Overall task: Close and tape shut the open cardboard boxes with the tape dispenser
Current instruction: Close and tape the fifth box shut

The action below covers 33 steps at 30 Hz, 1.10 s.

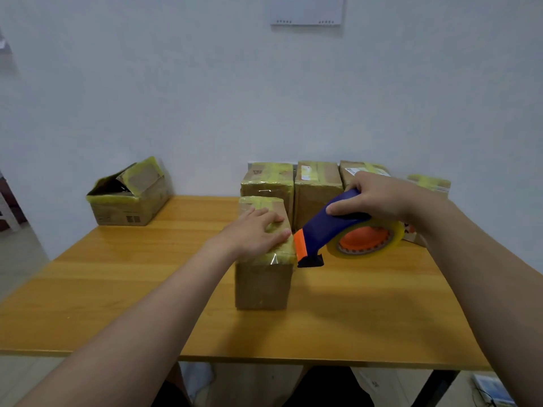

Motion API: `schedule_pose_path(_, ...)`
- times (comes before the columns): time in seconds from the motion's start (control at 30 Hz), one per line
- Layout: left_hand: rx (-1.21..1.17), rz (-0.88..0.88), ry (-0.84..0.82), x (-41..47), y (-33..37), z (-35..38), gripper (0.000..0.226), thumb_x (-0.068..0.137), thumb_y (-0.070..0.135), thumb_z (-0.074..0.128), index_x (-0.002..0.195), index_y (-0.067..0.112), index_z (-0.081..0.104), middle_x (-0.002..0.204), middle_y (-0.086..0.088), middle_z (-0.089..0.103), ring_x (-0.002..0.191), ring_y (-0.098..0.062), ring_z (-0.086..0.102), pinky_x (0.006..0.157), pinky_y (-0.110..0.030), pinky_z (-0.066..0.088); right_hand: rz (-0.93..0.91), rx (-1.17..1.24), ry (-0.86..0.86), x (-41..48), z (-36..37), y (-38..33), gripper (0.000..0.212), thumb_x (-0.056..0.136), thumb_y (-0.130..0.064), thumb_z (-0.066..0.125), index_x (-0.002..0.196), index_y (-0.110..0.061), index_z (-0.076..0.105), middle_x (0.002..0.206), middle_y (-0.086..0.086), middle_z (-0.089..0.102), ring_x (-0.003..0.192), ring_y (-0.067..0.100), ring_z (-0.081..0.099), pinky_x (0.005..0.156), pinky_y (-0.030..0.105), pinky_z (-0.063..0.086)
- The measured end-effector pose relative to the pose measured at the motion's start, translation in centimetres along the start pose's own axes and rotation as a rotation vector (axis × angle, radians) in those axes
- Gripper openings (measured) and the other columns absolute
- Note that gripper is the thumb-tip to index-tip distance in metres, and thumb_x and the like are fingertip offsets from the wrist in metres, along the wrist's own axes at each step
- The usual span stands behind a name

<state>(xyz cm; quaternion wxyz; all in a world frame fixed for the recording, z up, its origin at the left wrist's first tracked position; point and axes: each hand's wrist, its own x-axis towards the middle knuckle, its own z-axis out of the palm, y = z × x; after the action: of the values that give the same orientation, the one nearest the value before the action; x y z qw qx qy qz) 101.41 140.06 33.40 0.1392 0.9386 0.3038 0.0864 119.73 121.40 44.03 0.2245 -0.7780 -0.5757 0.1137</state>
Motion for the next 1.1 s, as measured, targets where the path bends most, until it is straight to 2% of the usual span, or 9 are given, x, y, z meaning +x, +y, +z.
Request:
schedule_pose_path(0.1, -0.011, 0.006, 0.003, -0.3, 0.1, -0.1, 0.064, 0.098, 0.073, 0.039, 0.153, 0.041, 0.04, 0.169, 0.008, 0.027, 0.159, -0.022, 0.009, 0.124, -0.055, 0.026, 0.039, 0.013, 0.02, 0.3, 0.1, 0.1, 0.072, 0.053, -0.078, 0.065, 0.081, -0.012, 0.063, 0.072, 0.01, 0.061, 0.066, 0.023, 0.056, 0.069, 0.043, 0.045)
schedule_pose_path(0.23, -0.022, 0.023, 0.005, -0.5, 0.2, -0.3, 0.064, 0.098, 0.072, 0.039, 0.153, 0.039, 0.041, 0.168, 0.009, 0.029, 0.16, -0.022, 0.008, 0.125, -0.054, 0.024, 0.024, 0.073, -0.007, 0.8, 0.1, 0.7, 0.087, 0.053, -0.078, 0.067, 0.087, 0.002, 0.069, 0.084, 0.024, 0.065, 0.068, 0.025, 0.057, 0.074, 0.048, 0.049)
schedule_pose_path(0.4, -0.028, 0.029, -0.008, -0.5, 0.1, -0.4, 0.066, 0.097, 0.074, 0.039, 0.153, 0.039, 0.041, 0.167, 0.008, 0.03, 0.159, -0.021, 0.011, 0.124, -0.056, 0.025, 0.011, 0.054, -0.028, 0.5, -0.1, 1.0, 0.078, 0.05, -0.08, 0.065, 0.084, -0.01, 0.066, 0.064, 0.0, 0.062, 0.063, 0.017, 0.057, 0.068, 0.037, 0.045)
schedule_pose_path(0.47, -0.029, 0.028, -0.01, -0.6, 0.2, -0.5, 0.066, 0.097, 0.074, 0.039, 0.153, 0.039, 0.041, 0.168, 0.008, 0.029, 0.159, -0.022, 0.01, 0.125, -0.055, 0.024, 0.024, 0.019, -0.057, 0.7, 0.0, 0.8, 0.078, 0.052, -0.078, 0.065, 0.079, -0.006, 0.068, 0.062, 0.0, 0.061, 0.06, 0.016, 0.054, 0.065, 0.036, 0.044)
schedule_pose_path(0.53, -0.029, 0.03, -0.011, -0.6, 0.3, -0.6, 0.065, 0.098, 0.073, 0.039, 0.153, 0.038, 0.041, 0.168, 0.007, 0.029, 0.159, -0.022, 0.009, 0.125, -0.054, 0.022, 0.063, -0.101, -0.162, 0.9, 1.2, 0.6, 0.066, 0.063, -0.072, 0.071, 0.074, -0.007, 0.07, 0.06, 0.001, 0.061, 0.058, 0.016, 0.054, 0.062, 0.037, 0.046)
schedule_pose_path(0.63, -0.027, 0.023, -0.009, -1.0, 0.4, -0.7, 0.069, 0.096, 0.074, 0.04, 0.154, 0.037, 0.04, 0.168, 0.006, 0.029, 0.158, -0.021, 0.015, 0.125, -0.053, 0.025, 0.126, -0.141, -0.205, 1.3, 4.6, 1.8, 0.047, 0.08, -0.06, 0.073, 0.085, -0.013, 0.073, 0.076, 0.008, 0.074, 0.065, 0.016, 0.064, 0.071, 0.039, 0.059)
schedule_pose_path(0.7, -0.054, 0.003, -0.012, -1.3, 0.5, -0.9, 0.078, 0.09, 0.081, 0.043, 0.155, 0.037, 0.04, 0.166, 0.005, 0.031, 0.154, -0.02, 0.023, 0.122, -0.053, 0.029, 0.127, -0.074, -0.157, 1.4, 5.9, 2.4, 0.043, 0.084, -0.056, 0.073, 0.087, -0.013, 0.074, 0.079, 0.008, 0.075, 0.067, 0.016, 0.065, 0.073, 0.038, 0.06)
schedule_pose_path(0.83, -0.004, 0.009, -0.03, -1.4, 1.0, -1.3, 0.096, 0.075, 0.094, 0.045, 0.153, 0.039, 0.04, 0.163, 0.004, 0.034, 0.15, -0.02, 0.028, 0.12, -0.052, 0.033, 0.125, -0.033, -0.042, 1.9, 6.0, 2.6, 0.052, 0.083, -0.058, 0.071, 0.08, -0.007, 0.073, 0.061, 0.002, 0.064, 0.057, 0.015, 0.056, 0.06, 0.032, 0.047)
schedule_pose_path(1.1, 0.139, -0.011, -0.007, -1.2, 1.3, -1.5, 0.093, 0.075, 0.095, 0.043, 0.148, 0.037, 0.042, 0.156, -0.002, 0.041, 0.144, -0.026, 0.034, 0.113, -0.054, 0.04, 0.204, 0.124, 0.378, 1.0, 4.3, 1.7, 0.051, 0.087, -0.055, 0.069, 0.061, -0.012, 0.058, 0.055, 0.005, 0.052, 0.052, 0.021, 0.047, 0.054, 0.033, 0.036)
